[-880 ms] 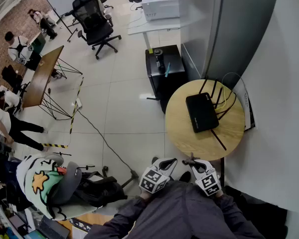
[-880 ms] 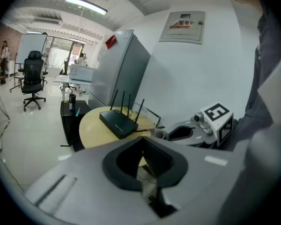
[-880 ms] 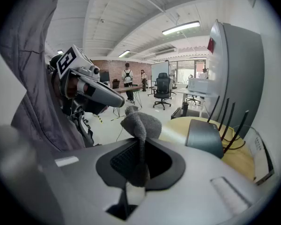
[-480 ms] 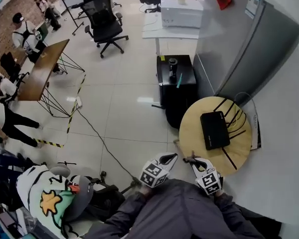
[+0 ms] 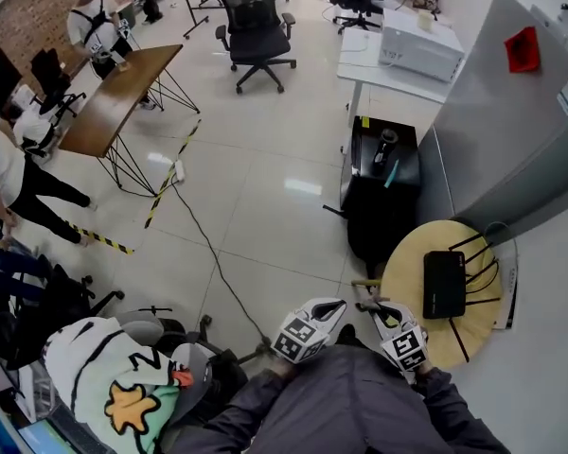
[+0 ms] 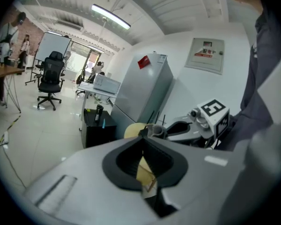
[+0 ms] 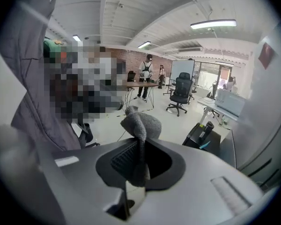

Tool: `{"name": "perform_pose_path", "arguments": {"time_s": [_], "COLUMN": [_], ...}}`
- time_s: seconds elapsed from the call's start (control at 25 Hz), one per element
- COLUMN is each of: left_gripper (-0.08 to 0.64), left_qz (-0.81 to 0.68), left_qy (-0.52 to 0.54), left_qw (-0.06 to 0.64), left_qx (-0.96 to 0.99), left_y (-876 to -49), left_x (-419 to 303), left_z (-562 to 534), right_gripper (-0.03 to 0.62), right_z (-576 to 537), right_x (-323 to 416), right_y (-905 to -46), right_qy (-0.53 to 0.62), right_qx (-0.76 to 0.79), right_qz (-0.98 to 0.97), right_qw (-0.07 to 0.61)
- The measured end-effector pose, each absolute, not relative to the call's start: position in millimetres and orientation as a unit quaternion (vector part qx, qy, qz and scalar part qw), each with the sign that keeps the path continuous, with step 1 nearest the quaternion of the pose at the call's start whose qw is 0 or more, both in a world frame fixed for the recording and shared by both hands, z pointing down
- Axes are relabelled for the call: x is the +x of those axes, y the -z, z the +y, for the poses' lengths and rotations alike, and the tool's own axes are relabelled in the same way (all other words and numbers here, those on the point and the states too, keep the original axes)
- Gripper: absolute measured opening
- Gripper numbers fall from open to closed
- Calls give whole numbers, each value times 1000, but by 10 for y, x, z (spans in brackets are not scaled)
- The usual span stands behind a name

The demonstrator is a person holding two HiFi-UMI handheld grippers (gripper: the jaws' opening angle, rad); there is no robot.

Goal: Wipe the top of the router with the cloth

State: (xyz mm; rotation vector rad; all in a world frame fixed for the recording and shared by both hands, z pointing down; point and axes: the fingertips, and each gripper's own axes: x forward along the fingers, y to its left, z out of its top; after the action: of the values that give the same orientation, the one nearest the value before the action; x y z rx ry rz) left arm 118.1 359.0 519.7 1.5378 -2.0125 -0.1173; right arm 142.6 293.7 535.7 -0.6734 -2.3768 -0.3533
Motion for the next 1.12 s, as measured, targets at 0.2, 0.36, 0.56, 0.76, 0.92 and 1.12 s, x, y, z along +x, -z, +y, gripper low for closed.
{"name": "perform_pose_path", "arguments": {"time_s": [0.2, 0.36, 0.56, 0.76, 0.92, 1.12], "left_gripper": [0, 0, 0, 0, 0, 0], "left_qz": [-765, -758, -712, -656, -612, -559], "left_qy": [56, 46, 4, -50, -81, -103], "left_qw": [297, 310, 333, 337, 331, 328], "left_qx": [569, 572, 618, 673, 713, 754], "left_y": [-5318, -5462, -5557, -5562, -5563, -5573], "left_x": [1015, 838, 460, 106, -53, -72], "left_z": [3690, 3557, 3055, 2356, 1845, 1354], "right_gripper": [29, 29, 29, 29, 29, 29], "right_z": [2927, 2791, 2335, 1625, 1060, 362], "right_x": [1199, 1022, 738, 525, 521, 702], "right_y": [-5523, -5622, -5739, -5866, -6045, -6360], "right_qy": [146, 133, 99, 46, 1, -61], "right_qx": [-258, -249, -201, -115, -43, 51], "right_qz": [-899, -905, -918, -936, -938, -924], "right_qw": [323, 319, 329, 330, 343, 373]}}
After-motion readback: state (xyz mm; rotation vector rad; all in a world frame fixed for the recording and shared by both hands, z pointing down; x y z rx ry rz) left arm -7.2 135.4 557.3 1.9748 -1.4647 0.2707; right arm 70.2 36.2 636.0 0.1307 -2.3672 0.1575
